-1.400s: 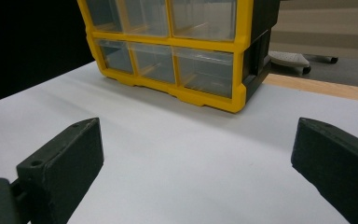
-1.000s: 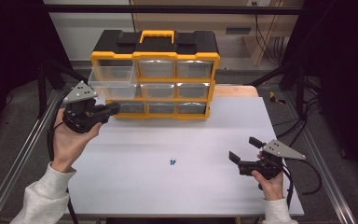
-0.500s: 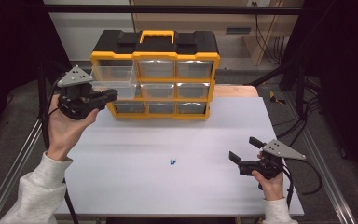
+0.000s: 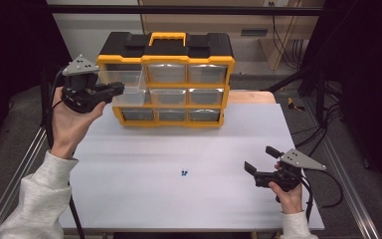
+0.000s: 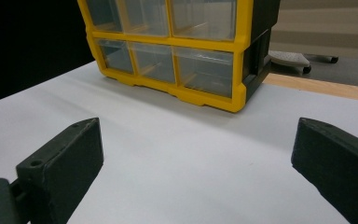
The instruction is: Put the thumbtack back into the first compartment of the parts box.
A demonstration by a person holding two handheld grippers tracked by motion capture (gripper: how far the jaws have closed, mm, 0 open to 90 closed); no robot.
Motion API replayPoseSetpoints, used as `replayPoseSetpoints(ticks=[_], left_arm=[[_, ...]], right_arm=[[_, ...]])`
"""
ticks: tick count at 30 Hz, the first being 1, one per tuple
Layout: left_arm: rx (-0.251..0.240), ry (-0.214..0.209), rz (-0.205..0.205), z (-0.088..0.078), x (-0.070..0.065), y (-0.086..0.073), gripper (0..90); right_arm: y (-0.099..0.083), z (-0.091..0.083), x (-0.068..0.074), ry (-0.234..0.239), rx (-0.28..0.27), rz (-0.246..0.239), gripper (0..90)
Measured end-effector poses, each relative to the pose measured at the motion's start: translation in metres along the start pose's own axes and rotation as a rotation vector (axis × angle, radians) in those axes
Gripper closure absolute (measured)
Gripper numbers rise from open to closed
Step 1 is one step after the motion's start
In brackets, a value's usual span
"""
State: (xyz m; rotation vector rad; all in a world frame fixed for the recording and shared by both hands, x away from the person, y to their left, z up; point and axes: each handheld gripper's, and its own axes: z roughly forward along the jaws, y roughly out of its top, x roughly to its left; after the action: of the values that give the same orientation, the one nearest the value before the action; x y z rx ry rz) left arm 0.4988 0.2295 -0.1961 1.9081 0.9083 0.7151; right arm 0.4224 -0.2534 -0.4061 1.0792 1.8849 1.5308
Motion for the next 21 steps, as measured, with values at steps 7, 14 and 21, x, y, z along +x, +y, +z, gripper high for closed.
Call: replayPoseSetpoints(ticks=[7, 14, 21], left_arm=[[-0.021, 0.015, -0.012, 0.005, 0.01, 0.007, 84.9], [-0.015, 0.034, -0.018, 0.013, 0.018, 0.012, 84.9], [-0.003, 0.052, -0.003, 0.023, 0.026, 0.011, 84.8]], right_arm=[[0.0, 0.0, 0.0, 0.002, 0.0, -0.001, 2.5], [0.0, 0.0, 0.0, -0.002, 0.0, -0.004, 2.5], [0.0, -0.001, 0.0, 0.0, 0.006, 0.0, 2.5]])
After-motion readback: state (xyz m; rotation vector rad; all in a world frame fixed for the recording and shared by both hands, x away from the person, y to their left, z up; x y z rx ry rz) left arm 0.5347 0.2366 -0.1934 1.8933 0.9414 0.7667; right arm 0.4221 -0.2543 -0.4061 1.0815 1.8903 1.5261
